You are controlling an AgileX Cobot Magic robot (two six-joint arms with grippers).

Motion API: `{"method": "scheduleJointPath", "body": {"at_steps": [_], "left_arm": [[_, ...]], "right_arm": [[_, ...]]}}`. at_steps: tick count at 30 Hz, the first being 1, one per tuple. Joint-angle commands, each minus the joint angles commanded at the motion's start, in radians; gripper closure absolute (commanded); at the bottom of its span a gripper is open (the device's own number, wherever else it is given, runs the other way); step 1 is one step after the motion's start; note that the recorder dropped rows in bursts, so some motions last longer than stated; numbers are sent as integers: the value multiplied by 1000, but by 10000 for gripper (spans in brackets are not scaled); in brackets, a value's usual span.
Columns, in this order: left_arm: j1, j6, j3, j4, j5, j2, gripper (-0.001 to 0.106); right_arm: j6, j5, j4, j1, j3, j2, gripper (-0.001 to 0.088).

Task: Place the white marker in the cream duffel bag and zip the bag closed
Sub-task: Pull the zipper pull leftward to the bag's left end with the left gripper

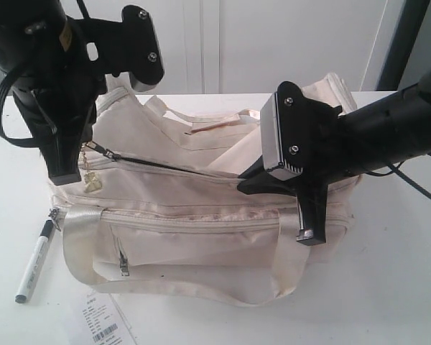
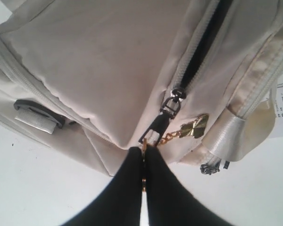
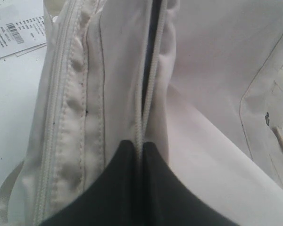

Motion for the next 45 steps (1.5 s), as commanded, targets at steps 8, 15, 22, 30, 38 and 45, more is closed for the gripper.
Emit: {"method": "scheduleJointPath", "body": {"at_steps": [8, 15, 22, 30, 38, 45], "left_arm": [[0, 0, 0, 15, 0, 0, 1053], [0, 0, 0, 70, 0, -12, 1053], [0, 0, 0, 72, 0, -30, 1053], [55, 0, 0, 66, 0, -34, 1053], [71, 0, 0, 28, 0, -34, 1053], [71, 0, 0, 38, 0, -34, 1053]], "right_arm": [[5, -2, 0, 0, 0, 0, 868], [7, -4, 0, 0, 0, 0, 868], [7, -4, 0, 0, 0, 0, 868], [23, -4, -4, 0, 0, 0, 868], [26, -23, -5, 0, 0, 0, 868], [27, -26, -5, 0, 0, 0, 868]]}}
